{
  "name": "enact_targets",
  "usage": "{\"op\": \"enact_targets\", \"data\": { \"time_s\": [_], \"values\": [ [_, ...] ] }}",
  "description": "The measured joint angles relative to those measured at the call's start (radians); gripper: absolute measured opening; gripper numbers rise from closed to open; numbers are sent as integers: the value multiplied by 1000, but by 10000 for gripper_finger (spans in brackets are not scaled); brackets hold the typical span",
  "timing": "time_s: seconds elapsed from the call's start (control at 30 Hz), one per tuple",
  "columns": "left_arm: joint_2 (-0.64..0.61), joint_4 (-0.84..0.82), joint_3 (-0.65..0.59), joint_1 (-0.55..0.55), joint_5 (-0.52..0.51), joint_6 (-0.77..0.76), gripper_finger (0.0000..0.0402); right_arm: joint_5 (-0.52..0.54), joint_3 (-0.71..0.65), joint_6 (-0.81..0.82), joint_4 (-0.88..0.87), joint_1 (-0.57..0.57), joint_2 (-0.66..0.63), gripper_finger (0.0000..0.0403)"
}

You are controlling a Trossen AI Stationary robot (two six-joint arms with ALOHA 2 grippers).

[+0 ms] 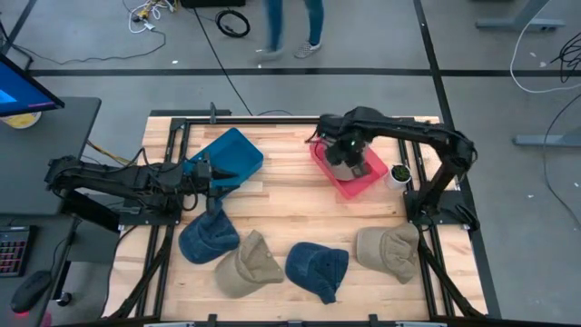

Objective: Pick & Place hat
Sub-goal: Put the top brown cap into the red bin

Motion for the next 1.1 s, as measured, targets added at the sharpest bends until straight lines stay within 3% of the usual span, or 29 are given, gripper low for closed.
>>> {"op": "enact_targets", "data": {
  "time_s": [0.1,0.3,0.5,0.7,0.83,0.9,1.0,1.1],
  "values": [
    [0,0,0,0,0,0,165,-153,0,150,63,-44,-37,114],
    [0,-6,0,0,0,-1,165,-70,0,342,77,-124,-52,114],
    [0,-26,0,0,0,-1,165,-207,-139,429,62,-204,-141,114],
    [0,-58,0,0,0,5,165,-201,-426,452,380,-225,-343,114],
    [0,-51,0,1,0,6,165,-196,-527,473,702,-208,-388,114],
    [0,-50,0,1,0,-2,165,-142,-552,506,810,-206,-384,114],
    [0,-50,0,1,0,-24,165,-48,-570,552,867,-207,-352,114],
    [0,-50,0,1,0,-25,165,-56,-570,569,833,-210,-321,114]
  ]
}}
